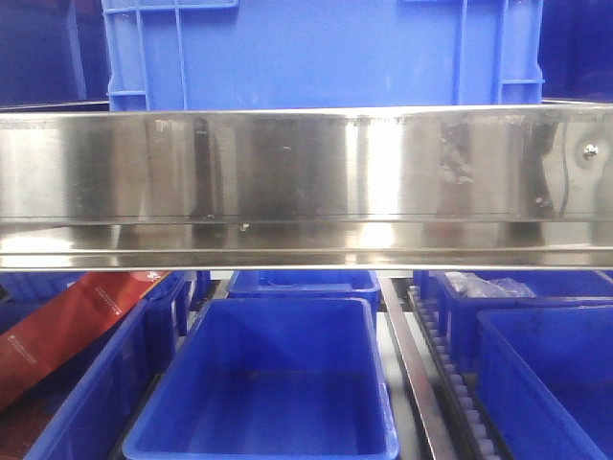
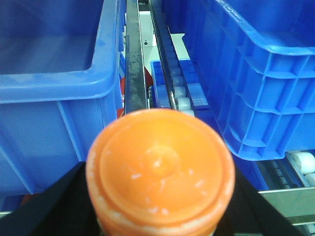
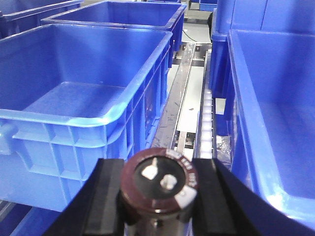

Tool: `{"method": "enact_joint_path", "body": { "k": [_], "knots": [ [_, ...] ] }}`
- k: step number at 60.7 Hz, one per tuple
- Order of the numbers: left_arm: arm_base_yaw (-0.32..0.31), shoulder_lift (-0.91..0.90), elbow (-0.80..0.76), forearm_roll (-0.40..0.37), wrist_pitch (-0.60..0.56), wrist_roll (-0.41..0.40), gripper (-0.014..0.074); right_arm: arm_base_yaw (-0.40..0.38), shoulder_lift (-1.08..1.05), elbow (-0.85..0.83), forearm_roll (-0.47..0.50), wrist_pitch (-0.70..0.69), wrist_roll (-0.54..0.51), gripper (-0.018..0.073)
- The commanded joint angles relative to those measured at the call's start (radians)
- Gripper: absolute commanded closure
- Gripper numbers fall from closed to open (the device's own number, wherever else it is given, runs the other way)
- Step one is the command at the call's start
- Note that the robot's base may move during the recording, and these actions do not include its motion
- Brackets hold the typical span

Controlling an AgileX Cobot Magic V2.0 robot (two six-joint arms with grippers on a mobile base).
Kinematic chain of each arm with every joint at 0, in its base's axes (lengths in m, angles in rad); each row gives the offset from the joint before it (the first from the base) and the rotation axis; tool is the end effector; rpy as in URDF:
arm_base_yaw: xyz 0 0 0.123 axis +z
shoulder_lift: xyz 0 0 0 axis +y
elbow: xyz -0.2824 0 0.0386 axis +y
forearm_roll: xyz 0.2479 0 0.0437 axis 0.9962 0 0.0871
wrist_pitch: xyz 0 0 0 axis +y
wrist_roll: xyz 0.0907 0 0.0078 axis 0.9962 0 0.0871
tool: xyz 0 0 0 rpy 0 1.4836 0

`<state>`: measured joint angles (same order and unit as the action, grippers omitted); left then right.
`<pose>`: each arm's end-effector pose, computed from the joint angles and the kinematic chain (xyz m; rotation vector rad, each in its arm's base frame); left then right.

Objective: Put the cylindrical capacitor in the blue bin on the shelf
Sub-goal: 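Drive up to the shelf and position grippers over blue bins, then open the left gripper to drop the orange cylinder into a blue bin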

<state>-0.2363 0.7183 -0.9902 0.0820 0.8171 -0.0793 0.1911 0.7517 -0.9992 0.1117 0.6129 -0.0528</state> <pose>0.1193 -0.0231 0.4064 0.1782 2.0199 -0.1033 0.1335 0.0318 0.4223 -0.1857 1.8418 0.2195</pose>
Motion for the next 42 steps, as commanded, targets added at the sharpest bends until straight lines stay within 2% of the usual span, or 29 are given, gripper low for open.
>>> {"method": "enact_joint_path", "body": {
  "k": [1,23,42],
  "knots": [
    [-0.005,-0.004,0.000,-0.001,-0.026,-0.005,0.0707,0.003,-0.005,-0.007,-0.005,-0.023,0.000,0.0713],
    [-0.005,-0.004,0.000,-0.001,-0.032,-0.005,0.0707,0.003,-0.005,-0.007,-0.005,-0.023,0.000,0.0713],
    [-0.005,-0.004,0.000,-0.001,-0.154,-0.005,0.0707,0.003,-0.005,-0.007,-0.005,-0.023,0.000,0.0713]
  ]
}}
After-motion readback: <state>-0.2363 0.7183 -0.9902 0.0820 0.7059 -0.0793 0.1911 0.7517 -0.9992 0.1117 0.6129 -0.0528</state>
